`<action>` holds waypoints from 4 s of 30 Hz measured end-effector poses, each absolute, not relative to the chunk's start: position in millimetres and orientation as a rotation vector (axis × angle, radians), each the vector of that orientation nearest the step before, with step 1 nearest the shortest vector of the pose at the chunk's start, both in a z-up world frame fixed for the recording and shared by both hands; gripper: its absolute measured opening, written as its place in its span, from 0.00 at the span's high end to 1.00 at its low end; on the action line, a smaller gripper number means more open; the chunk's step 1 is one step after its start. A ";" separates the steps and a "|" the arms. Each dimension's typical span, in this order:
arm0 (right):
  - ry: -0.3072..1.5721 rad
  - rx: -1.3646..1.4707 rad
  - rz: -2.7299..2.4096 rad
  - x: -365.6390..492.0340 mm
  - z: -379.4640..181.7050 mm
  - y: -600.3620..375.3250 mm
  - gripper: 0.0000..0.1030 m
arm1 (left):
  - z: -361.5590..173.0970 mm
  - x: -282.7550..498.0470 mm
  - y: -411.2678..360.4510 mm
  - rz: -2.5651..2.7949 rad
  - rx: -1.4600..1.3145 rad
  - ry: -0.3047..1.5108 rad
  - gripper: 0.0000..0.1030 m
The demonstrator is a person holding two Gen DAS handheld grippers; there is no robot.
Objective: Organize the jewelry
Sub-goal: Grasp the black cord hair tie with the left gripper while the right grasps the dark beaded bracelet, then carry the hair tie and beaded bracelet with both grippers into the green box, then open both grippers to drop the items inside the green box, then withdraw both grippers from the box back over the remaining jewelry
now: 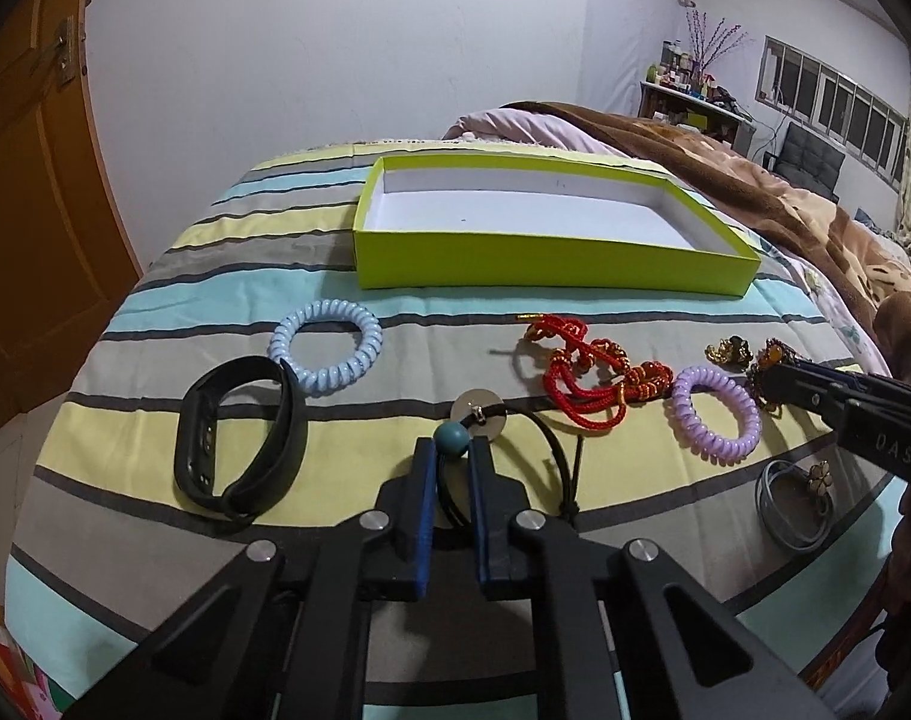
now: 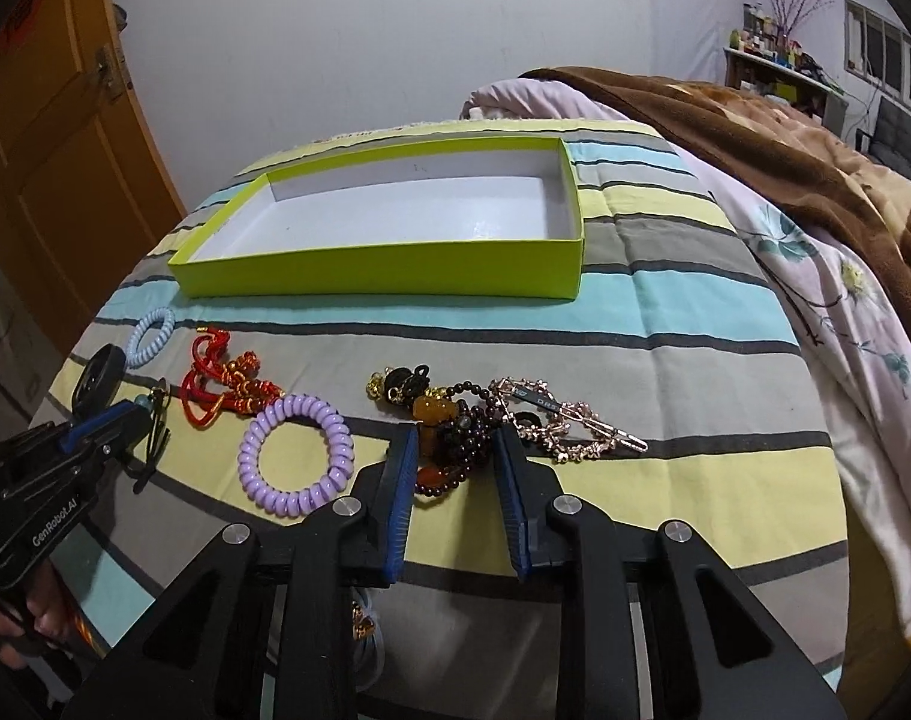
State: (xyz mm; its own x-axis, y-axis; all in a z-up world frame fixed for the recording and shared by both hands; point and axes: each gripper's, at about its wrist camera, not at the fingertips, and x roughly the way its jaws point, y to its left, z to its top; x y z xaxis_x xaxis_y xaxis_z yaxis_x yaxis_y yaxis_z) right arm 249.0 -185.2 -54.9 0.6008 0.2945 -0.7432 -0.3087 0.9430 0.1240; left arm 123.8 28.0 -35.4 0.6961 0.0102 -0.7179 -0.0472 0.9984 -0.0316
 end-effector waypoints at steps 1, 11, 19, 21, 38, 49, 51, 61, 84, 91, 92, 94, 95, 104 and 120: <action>0.859 -0.015 0.348 249.2 -54.8 -185.8 0.76 | -35.4 123.6 27.7 0.030 -0.047 0.798 0.89; 0.830 0.021 0.361 238.3 -48.0 -196.1 0.84 | -25.5 113.6 29.5 0.020 -0.056 0.758 0.90; 0.782 0.040 0.389 216.9 -31.6 -201.3 0.85 | -4.3 100.2 25.5 0.007 -0.053 0.707 0.90; 0.768 0.041 0.397 212.6 -26.9 -201.9 0.85 | 0.3 96.7 24.3 0.004 -0.054 0.696 0.90; 0.696 0.032 0.448 215.6 2.2 -194.2 0.84 | 29.4 112.4 17.7 -0.039 -0.046 0.634 0.90; 0.667 -0.017 0.445 275.5 17.2 -182.7 0.84 | 46.8 170.0 22.9 -0.031 -0.010 0.595 0.90; 0.670 -0.027 0.439 290.4 17.9 -180.4 0.84 | 47.2 182.4 26.4 -0.029 -0.016 0.594 0.90; 0.713 -0.048 0.413 361.6 3.2 -172.6 0.84 | 37.7 249.1 42.9 -0.008 -0.022 0.619 0.90; 0.826 -0.080 0.349 435.8 -36.6 -163.4 0.81 | -13.6 317.1 53.8 0.027 0.019 0.748 0.89; 0.794 -0.074 0.367 424.1 -26.2 -165.3 0.75 | -4.2 306.2 52.5 -0.013 0.005 0.715 0.76; 0.789 -0.074 0.368 420.3 -23.9 -165.9 0.75 | -2.6 304.4 53.1 -0.010 0.002 0.712 0.76; 0.776 -0.074 0.375 411.0 -18.1 -167.4 0.75 | 1.8 298.9 54.3 -0.008 -0.003 0.705 0.76; 0.771 -0.073 0.378 407.0 -15.7 -168.3 0.75 | 4.2 294.8 54.8 -0.009 -0.006 0.701 0.76; 0.695 -0.053 0.413 342.5 11.8 -177.2 0.75 | 30.2 238.5 50.4 -0.031 -0.021 0.639 0.76; 0.620 -0.012 0.426 219.8 27.2 -203.3 0.75 | 45.9 120.4 37.8 -0.050 -0.054 0.577 0.76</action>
State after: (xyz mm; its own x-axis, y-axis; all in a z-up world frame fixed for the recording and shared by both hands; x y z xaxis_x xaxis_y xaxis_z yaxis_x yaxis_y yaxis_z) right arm 219.8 -203.3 27.2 0.7301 0.3838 -0.5653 -0.3909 0.9132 0.1151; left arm 120.5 37.8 45.9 0.8371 -0.0625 -0.5434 0.0322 0.9974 -0.0651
